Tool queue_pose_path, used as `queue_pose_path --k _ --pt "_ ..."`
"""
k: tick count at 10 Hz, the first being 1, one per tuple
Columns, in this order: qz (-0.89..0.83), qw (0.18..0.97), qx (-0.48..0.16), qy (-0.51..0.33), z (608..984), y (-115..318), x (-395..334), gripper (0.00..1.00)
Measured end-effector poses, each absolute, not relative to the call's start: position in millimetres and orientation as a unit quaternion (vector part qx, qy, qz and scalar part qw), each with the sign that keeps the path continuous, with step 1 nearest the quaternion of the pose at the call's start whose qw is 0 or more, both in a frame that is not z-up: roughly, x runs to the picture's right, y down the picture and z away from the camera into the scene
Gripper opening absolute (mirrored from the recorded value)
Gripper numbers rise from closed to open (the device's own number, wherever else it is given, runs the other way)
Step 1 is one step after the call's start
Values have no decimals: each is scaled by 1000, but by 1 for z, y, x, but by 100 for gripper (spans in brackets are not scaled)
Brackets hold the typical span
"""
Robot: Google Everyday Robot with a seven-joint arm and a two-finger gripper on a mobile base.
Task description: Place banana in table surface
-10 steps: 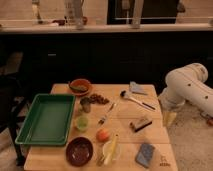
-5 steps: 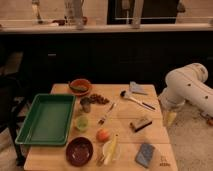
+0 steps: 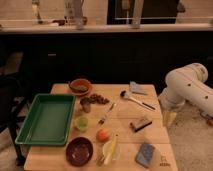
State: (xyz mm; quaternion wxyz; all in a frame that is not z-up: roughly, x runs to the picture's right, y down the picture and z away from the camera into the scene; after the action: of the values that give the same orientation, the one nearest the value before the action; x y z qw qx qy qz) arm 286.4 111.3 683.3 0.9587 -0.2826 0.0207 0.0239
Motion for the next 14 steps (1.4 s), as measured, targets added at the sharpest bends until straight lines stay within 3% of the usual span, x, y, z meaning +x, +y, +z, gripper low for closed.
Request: queue_pose_path --k 14 --pt "-11 959 -284 7 678 118 276 80"
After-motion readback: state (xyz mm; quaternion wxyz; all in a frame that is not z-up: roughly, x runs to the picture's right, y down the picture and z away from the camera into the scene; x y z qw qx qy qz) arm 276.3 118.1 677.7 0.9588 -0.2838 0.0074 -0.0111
